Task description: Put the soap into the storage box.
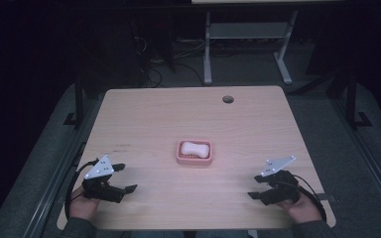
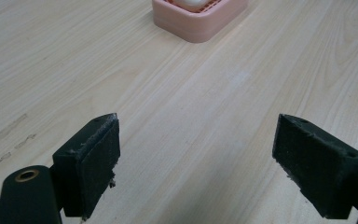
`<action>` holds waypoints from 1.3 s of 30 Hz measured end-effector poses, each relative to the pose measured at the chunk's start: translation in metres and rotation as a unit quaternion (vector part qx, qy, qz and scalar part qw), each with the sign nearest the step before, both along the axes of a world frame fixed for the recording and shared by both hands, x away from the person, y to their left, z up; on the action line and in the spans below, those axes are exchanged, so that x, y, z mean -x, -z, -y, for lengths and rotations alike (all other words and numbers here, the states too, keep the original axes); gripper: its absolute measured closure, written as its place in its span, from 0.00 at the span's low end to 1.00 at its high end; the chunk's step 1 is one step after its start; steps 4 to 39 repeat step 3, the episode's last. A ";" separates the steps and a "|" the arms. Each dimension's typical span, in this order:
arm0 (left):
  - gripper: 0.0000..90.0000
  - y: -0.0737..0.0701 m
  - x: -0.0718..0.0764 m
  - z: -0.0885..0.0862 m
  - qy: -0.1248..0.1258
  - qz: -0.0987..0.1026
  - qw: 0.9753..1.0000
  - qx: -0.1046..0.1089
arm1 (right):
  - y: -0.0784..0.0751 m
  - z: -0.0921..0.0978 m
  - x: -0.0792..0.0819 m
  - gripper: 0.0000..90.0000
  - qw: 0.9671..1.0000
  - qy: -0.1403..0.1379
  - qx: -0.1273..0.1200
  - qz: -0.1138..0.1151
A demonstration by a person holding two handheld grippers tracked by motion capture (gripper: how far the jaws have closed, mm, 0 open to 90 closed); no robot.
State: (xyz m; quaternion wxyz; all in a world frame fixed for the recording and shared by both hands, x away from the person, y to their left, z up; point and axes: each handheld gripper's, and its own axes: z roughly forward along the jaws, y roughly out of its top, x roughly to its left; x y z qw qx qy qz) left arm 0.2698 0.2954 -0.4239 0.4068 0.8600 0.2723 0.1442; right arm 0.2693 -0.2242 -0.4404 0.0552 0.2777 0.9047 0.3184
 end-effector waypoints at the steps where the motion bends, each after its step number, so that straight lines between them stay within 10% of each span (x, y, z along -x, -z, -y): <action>1: 0.16 0.000 0.000 0.000 0.000 0.000 1.000 0.000 | 0.001 0.000 0.002 0.37 1.000 0.002 0.002 0.003; 39: 0.16 0.000 0.000 0.000 0.001 0.000 1.000 -0.001 | 0.002 0.002 0.004 0.35 1.000 0.007 -0.003 0.005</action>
